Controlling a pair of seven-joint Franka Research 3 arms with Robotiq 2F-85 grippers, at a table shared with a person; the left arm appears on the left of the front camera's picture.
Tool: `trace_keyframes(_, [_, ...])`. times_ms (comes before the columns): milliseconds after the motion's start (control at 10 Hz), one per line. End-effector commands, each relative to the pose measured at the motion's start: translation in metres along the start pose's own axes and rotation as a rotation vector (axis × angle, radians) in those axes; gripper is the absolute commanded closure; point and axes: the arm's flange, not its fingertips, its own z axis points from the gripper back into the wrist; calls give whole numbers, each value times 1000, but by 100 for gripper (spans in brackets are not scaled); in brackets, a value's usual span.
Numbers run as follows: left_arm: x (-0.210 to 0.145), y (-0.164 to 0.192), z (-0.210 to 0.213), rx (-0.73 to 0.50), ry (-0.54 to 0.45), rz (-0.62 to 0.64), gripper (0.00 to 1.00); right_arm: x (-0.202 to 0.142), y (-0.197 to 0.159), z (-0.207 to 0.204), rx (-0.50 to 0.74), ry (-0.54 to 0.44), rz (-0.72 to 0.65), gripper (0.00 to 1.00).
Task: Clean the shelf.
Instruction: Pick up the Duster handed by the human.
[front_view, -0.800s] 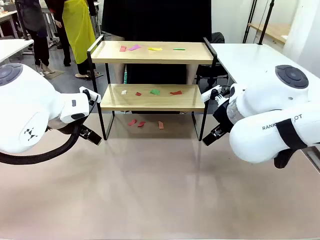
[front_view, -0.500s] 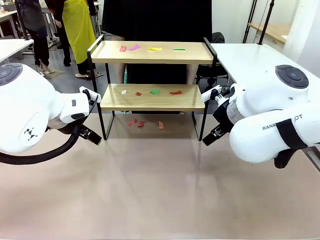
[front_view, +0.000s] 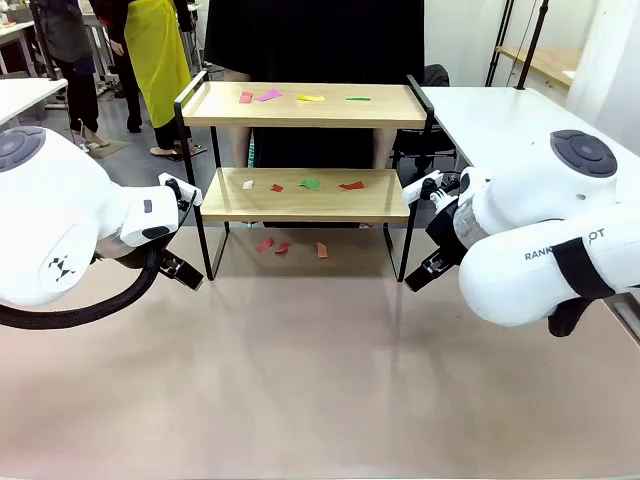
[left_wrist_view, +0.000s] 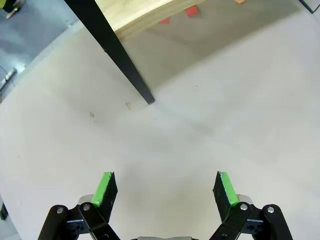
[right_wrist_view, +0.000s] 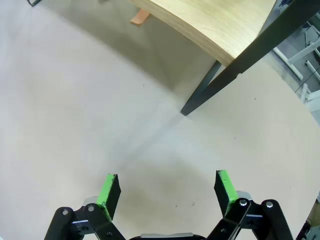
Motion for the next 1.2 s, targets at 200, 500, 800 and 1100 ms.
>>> trace_keyframes(200, [11, 12, 12, -47, -42, 30, 0, 18, -14, 20, 15, -46, -18, 0])
trace_keyframes(500, [25, 70, 73, -176, -119, 39, 0, 31, -60, 78, 51, -151, -55, 0])
trace_keyframes(800, [8, 139, 117, -371, -212, -105, 0, -1, -131, 135, 195, -336, 51, 0])
trace_keyframes(1100, [-25, 217, 114, -562, -347, -330, 0, -51, -231, 140, 281, -461, 126, 0])
